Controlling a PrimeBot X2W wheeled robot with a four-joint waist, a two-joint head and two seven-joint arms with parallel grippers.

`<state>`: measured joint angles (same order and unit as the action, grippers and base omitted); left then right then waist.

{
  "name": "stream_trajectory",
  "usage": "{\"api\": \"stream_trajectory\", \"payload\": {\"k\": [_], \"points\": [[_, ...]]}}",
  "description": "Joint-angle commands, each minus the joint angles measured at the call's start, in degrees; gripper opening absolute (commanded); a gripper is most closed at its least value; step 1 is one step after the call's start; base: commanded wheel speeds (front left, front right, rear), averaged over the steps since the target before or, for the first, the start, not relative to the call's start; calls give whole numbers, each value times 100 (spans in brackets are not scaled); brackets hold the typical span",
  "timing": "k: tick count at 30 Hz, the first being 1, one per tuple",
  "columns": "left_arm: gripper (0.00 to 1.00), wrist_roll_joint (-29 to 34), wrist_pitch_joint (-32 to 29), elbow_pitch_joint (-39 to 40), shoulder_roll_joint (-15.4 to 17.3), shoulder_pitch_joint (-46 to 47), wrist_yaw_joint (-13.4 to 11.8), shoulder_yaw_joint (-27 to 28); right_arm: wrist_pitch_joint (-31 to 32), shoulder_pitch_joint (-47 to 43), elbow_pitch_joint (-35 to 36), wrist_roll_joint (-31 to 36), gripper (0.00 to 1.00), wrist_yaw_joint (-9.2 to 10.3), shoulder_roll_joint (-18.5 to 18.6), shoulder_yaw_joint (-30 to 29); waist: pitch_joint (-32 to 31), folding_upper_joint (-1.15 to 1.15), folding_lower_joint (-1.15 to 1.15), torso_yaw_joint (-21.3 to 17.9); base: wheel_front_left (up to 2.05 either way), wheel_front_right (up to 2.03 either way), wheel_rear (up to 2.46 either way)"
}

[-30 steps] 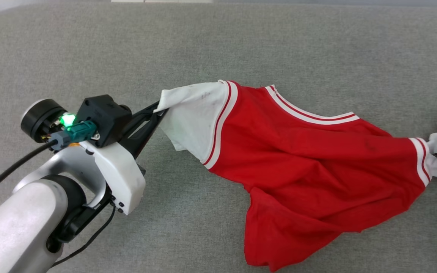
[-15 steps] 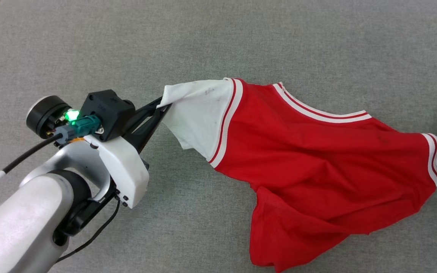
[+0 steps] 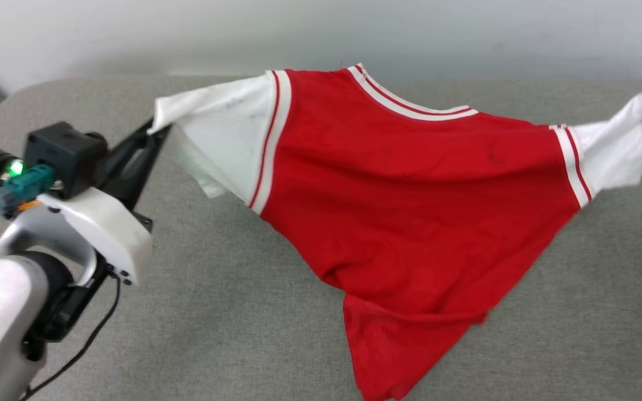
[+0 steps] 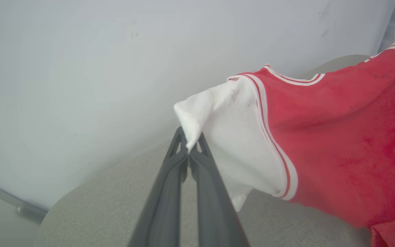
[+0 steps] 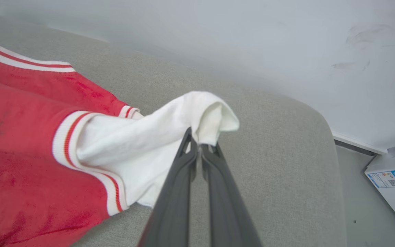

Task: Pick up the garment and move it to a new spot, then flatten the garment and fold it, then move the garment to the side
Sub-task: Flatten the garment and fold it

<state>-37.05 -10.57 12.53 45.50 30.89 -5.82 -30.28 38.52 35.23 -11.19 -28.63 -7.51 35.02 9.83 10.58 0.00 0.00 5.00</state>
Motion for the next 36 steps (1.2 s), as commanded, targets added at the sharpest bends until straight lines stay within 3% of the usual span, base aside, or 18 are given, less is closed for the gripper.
{"api": "stream_trajectory", "payload": {"k": [1, 15, 23, 29, 36], "points": [[0, -7, 52, 29, 67, -83, -59, 80, -79, 77, 78, -48, 0, 4, 43, 7, -259, 0, 0, -146, 0, 0, 0], [0, -297, 645, 718, 870, -492, -727, 1443, -1170, 467, 1217, -638, 0, 4, 211, -89, -937, 0, 0, -439, 0, 0, 0], [0, -534, 1107, 907, 951, -650, -1027, 2233, -1760, 609, 1420, -534, 0, 5, 41, -331, -868, 0, 0, -530, 0, 0, 0], [0, -654, 1205, 904, 973, -413, -936, 2395, -1875, 807, 1525, -396, 0, 5, 6, -296, -503, 0, 0, -550, 0, 0, 0], [0, -907, 1023, 381, 788, 559, -531, 2159, -1818, 1640, 1237, -64, 0, 4, -68, -236, 373, 0, 0, -512, 0, 0, 0]]}}
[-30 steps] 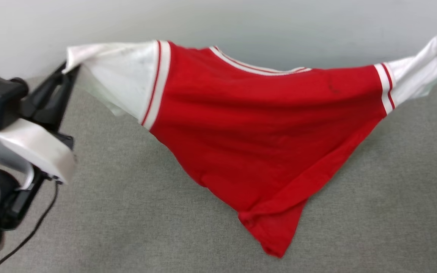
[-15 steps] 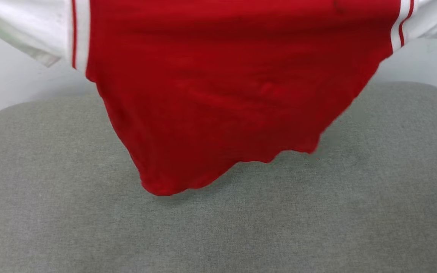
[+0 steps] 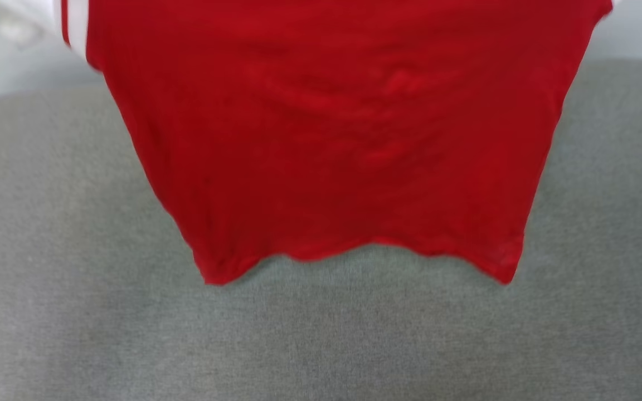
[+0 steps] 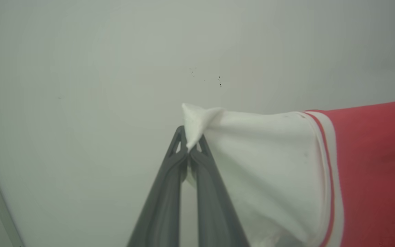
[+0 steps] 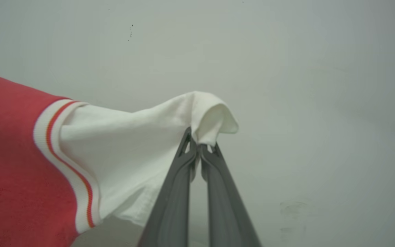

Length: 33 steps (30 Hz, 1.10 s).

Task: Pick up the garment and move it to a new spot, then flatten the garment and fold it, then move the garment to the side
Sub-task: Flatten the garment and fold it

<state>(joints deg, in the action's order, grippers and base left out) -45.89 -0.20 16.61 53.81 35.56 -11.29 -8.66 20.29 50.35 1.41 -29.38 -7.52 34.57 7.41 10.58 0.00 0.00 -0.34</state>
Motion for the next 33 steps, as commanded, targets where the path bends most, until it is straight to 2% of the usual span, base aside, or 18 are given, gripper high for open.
{"api": "stream_trajectory", "payload": {"k": [1, 9, 16, 21, 26, 33], "points": [[0, -66, -44, -167, -100, 316, 88, -65, -18, 298, -131, 88, 0, 6, -40, 37, 503, 0, 0, 29, 0, 0, 0], [0, 215, -196, -1494, -430, 2622, 539, -445, -404, 2259, -1270, 615, 0, 6, -364, 254, 1611, 0, 0, -1, 0, 0, 0], [0, 386, 13, -2799, -1159, 4815, 803, -680, -854, 3886, -2309, 1070, 0, 6, -543, 253, 2435, 0, 0, 136, 0, 0, 0], [0, 617, 406, -3758, -1591, 5874, 1001, -865, -1283, 4617, -3044, 1535, 0, 7, -690, 91, 2872, 0, 0, 242, 0, 0, 0], [0, 648, 843, -4533, -2007, 6197, 1229, -1016, -1595, 4747, -3608, 1741, 0, 7, -856, 98, 3094, 0, 0, 332, 0, 0, 0], [0, 657, 1191, -5154, -2366, 5642, 1475, -1308, -1865, 4132, -4029, 1710, 0, 6, -899, 412, 3053, 0, 0, 420, 0, 0, 0]]}}
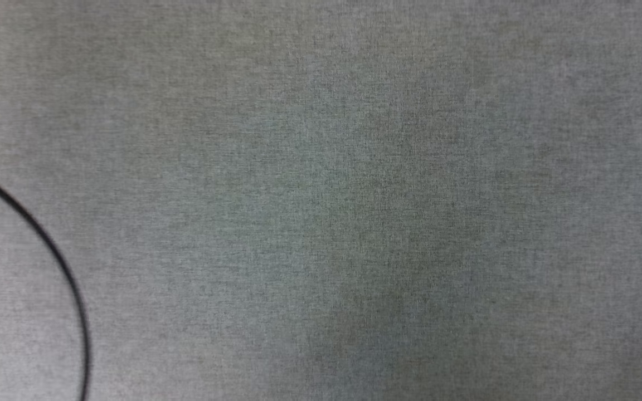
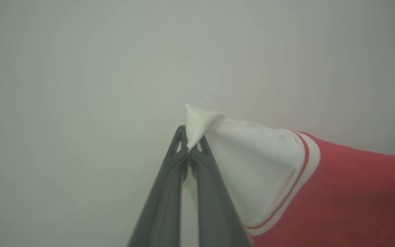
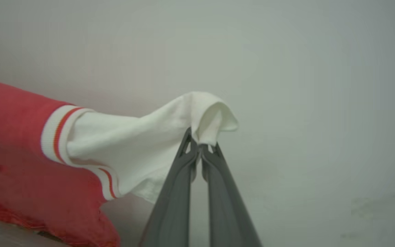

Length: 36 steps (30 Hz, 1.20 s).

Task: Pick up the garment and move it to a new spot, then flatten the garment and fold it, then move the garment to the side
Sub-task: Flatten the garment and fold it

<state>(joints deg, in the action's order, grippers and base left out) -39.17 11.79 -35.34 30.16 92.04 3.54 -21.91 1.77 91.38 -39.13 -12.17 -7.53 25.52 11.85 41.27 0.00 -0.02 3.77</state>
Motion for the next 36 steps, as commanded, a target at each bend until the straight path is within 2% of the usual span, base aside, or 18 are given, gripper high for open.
{"api": "stream_trajectory", "payload": {"k": [1, 6, 10, 15, 19, 22, 27, 30, 36], "points": [[0, -16, 53, -28, -53, -184, 31, -46, -61, -133, -33, -57, 0, 8, 6, 28, -69, 0, 2, 26, 0, 0, 0], [0, 31, 258, -193, -262, -1339, 175, -328, -216, -1148, -183, -321, 0, 7, 57, 399, -518, 0, 2, 64, 0, 0, 0], [0, 18, 318, -71, -313, -2449, 214, -452, -267, -2159, -20, -682, 0, 7, 174, 742, -1043, 0, 2, 38, 0, 0, 0], [0, -72, 310, 286, -253, -3960, 234, -669, -112, -3575, 547, -1241, 0, 7, 618, 1328, -1700, 0, 2, 31, 0, 0, 0], [0, -240, 125, 804, -92, -5175, 59, -797, 41, -4583, 1091, -1659, 0, 8, 999, 1607, -2149, 0, 2, 13, 0, 0, 0], [0, -296, -133, 1260, 180, -5999, -92, -920, 159, -5232, 1463, -1854, 0, 8, 1222, 1742, -2417, 0, 2, -18, 0, 0, 0], [0, -435, -475, 1907, 571, -7137, -422, -1016, 189, -6059, 1887, -1685, 0, 9, 1706, 1969, -2753, 0, 2, -34, 0, 0, 0], [0, -479, -566, 2144, 767, -7639, -586, -1054, 151, -6466, 1965, -1707, 0, 9, 1833, 1897, -2926, 0, 2, -57, 0, 0, 0], [0, -666, -597, 2519, 929, -8425, -852, -1049, 129, -7220, 2165, -1773, 0, 9, 1973, 1786, -3261, 0, 2, -129, 0, 0, 0]]}}
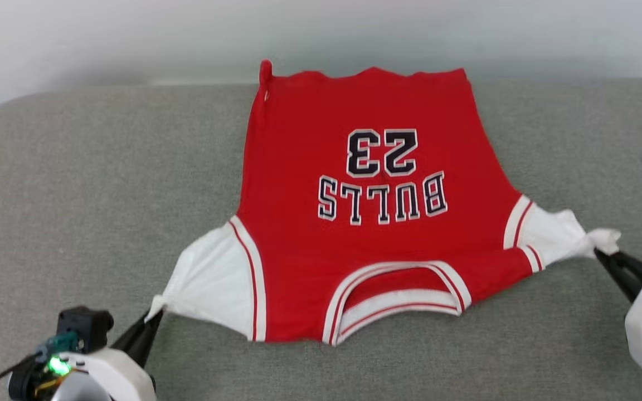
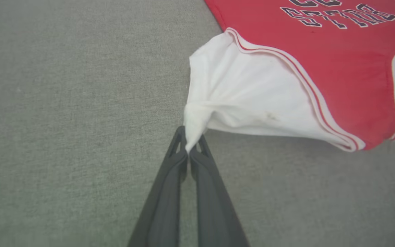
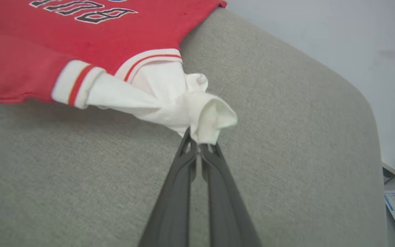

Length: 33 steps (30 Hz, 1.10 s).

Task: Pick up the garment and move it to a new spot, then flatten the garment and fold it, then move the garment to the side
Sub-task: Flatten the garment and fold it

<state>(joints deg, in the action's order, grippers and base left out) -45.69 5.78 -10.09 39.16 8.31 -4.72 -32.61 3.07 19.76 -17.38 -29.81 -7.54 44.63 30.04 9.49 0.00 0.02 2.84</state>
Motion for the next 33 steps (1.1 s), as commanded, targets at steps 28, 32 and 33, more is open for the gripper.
{"api": "stream_trajectory", "payload": {"k": [28, 32, 33], "points": [[0, 79, -111, 2215, 432, -1548, -686, -320, 2128, -1789, 1473, -1485, 100, 7, -260, -1773, -461, 0, -2, 59, 0, 0, 0], [0, 255, -246, 2790, 452, -1406, -724, -414, 3176, -1255, 1894, -1577, 100, 7, -459, -2497, -85, 0, -2, 350, 0, 0, 0], [0, 296, -271, 2886, 446, -1359, -732, -439, 3404, -1037, 1959, -1512, 100, 7, -551, -2629, 16, 0, -2, 420, 0, 0, 0]]}}
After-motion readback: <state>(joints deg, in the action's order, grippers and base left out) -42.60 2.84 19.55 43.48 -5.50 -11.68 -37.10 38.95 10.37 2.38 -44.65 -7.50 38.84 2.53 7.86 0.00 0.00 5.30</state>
